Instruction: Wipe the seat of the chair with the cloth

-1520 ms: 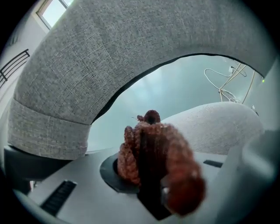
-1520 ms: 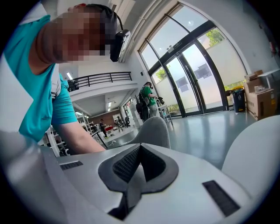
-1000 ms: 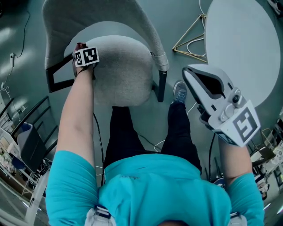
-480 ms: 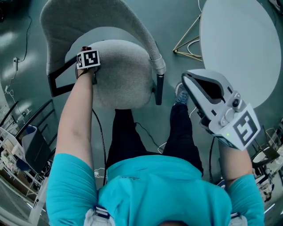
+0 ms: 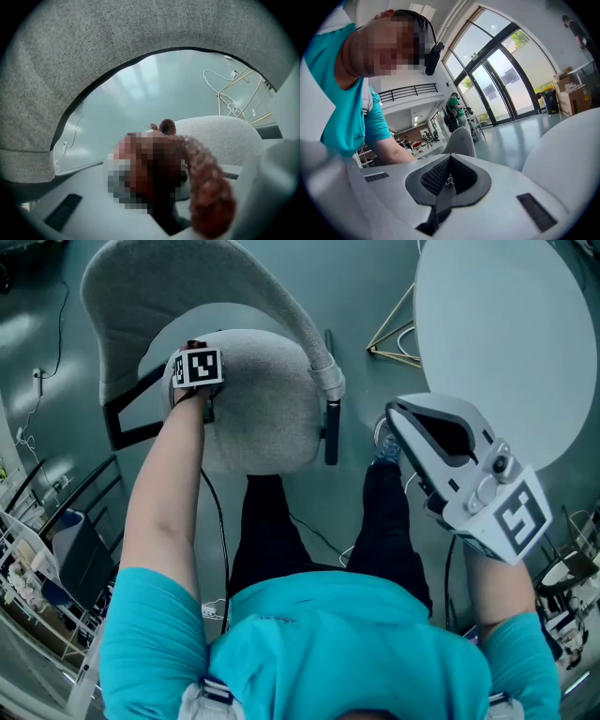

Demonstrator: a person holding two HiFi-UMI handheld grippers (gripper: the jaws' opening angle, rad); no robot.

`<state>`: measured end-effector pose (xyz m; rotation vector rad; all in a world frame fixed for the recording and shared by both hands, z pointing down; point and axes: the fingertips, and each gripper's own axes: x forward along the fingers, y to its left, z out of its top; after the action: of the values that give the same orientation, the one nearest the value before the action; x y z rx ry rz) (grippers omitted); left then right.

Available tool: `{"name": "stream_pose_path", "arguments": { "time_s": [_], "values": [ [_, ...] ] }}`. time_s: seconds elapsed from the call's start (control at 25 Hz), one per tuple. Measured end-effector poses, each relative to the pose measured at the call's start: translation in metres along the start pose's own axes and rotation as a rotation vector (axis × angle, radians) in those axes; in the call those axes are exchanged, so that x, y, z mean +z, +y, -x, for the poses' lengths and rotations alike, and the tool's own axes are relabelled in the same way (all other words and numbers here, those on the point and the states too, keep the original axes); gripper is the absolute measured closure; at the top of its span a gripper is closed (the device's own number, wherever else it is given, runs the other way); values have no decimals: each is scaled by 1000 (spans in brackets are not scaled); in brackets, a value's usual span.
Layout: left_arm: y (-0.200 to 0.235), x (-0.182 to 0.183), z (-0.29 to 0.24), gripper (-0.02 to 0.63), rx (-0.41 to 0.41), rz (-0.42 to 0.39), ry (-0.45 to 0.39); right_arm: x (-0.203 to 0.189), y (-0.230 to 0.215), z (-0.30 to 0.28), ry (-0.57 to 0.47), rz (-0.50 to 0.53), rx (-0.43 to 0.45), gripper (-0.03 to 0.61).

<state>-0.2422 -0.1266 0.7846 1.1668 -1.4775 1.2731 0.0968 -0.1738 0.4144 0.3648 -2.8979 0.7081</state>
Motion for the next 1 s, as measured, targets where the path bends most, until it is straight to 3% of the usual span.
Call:
{"name": "stream_pose_path", "arguments": {
  "time_s": [0.28, 0.44, 0.68, 0.84, 1.0],
  "values": [
    [-21, 8, 2, 551, -19, -21, 4, -1, 0, 6, -27, -16, 3, 581],
    [-44, 14, 7, 551, -63, -34, -1, -5, -3, 12, -15, -21, -3, 581],
    [-75, 24, 11, 551, -109, -52, -4, 10, -5, 13, -74, -15, 12, 581],
    [-84, 27, 18, 551, -116, -78, -1, 6, -10, 17, -52, -27, 2, 581],
    [-118, 30, 24, 551, -210, -93, -19, 8, -12, 21, -54, -36, -7, 581]
  ]
}}
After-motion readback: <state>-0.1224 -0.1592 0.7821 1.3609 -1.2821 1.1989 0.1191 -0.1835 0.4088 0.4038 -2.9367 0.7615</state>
